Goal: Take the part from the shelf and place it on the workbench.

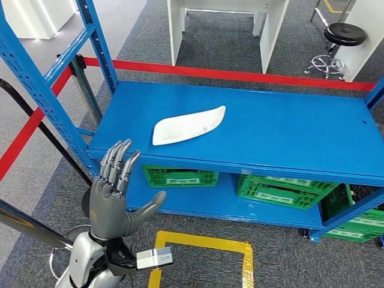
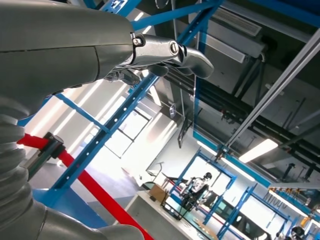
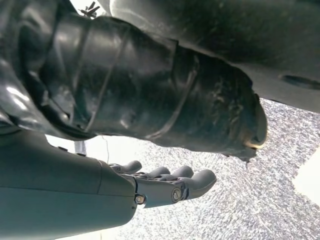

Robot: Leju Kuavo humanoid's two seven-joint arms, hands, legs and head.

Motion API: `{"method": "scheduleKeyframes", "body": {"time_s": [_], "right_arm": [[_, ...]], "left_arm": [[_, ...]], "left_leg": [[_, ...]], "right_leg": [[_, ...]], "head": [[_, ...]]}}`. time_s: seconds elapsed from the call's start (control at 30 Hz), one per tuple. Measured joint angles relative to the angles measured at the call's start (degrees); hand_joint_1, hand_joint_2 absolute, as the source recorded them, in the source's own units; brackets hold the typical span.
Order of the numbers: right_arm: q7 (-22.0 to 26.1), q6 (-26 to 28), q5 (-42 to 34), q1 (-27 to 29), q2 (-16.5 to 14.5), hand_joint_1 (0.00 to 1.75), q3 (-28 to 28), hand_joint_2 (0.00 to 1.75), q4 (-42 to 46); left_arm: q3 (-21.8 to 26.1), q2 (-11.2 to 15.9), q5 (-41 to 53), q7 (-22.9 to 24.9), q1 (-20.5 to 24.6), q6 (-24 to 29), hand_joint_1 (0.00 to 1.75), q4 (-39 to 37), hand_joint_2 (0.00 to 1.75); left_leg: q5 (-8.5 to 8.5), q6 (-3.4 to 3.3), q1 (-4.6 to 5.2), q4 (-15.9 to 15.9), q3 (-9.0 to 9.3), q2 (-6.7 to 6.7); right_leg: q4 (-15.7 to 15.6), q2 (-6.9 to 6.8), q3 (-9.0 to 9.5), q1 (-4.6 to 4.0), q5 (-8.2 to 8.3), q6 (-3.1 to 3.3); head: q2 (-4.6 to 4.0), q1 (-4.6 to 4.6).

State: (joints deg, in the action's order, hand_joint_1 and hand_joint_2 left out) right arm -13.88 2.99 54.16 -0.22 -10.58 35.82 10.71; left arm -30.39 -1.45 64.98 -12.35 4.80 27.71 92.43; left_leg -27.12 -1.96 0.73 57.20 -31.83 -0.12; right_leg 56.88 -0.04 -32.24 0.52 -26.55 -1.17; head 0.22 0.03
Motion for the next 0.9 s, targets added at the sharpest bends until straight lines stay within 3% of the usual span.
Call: {"method": "scheduleKeyframes", "body": {"time_s": [0.2,0.33,0.5,0.6,0.7,0.9], "right_arm": [[-0.3,0.2,0.0,0.0,0.0,0.0,0.0,0.0,0.0],[-1.0,0.5,0.1,-0.1,0.0,0.0,0.0,0.0,0.0],[-0.9,0.4,0.4,-0.2,0.0,0.0,0.0,0.0,0.0],[-0.9,0.2,0.8,-0.3,0.0,0.0,0.0,0.0,0.0],[-0.5,-0.4,1.1,-0.5,0.0,0.0,0.0,0.0,0.0],[-0.3,-0.5,1.6,-0.6,0.2,0.0,0.0,0.0,0.0]], "left_arm": [[-0.6,0.3,2.6,1.4,0.4,0.0,0.0,-0.5,1.75],[-2.2,0.8,15.9,7.8,1.7,0.1,0.0,-1.2,1.75],[-6.1,1.5,18.6,12.0,4.6,-2.6,0.0,-2.0,1.75],[-7.1,1.9,14.9,12.2,6.6,-5.6,0.0,-3.0,1.75],[-7.3,1.7,4.5,9.7,8.1,-9.4,0.0,-5.2,1.75],[-4.2,-0.5,-11.2,4.2,9.3,-9.5,0.0,-8.6,1.75]], "left_leg": [[0.0,0.0,0.0,0.0,0.0,0.0],[0.0,0.0,0.0,0.0,0.0,0.0],[0.0,0.0,0.0,0.0,0.0,0.0],[0.0,0.0,0.0,0.0,0.0,0.0],[0.01,0.0,0.0,0.0,0.0,0.0],[0.01,0.0,0.0,0.0,-0.01,0.0]], "right_leg": [[0.0,0.0,0.0,0.0,0.0,0.0],[0.0,-0.01,0.0,0.0,0.0,0.0],[0.0,-0.01,0.0,0.0,0.0,0.0],[0.0,-0.01,0.0,0.0,0.01,0.0],[0.0,0.01,0.0,0.0,0.02,0.01],[0.0,0.01,-0.01,0.0,0.04,0.03]], "head": [[0.0,0.01],[0.0,0.01],[-0.01,0.01],[0.0,0.01],[0.0,0.01],[0.0,0.01]]}}
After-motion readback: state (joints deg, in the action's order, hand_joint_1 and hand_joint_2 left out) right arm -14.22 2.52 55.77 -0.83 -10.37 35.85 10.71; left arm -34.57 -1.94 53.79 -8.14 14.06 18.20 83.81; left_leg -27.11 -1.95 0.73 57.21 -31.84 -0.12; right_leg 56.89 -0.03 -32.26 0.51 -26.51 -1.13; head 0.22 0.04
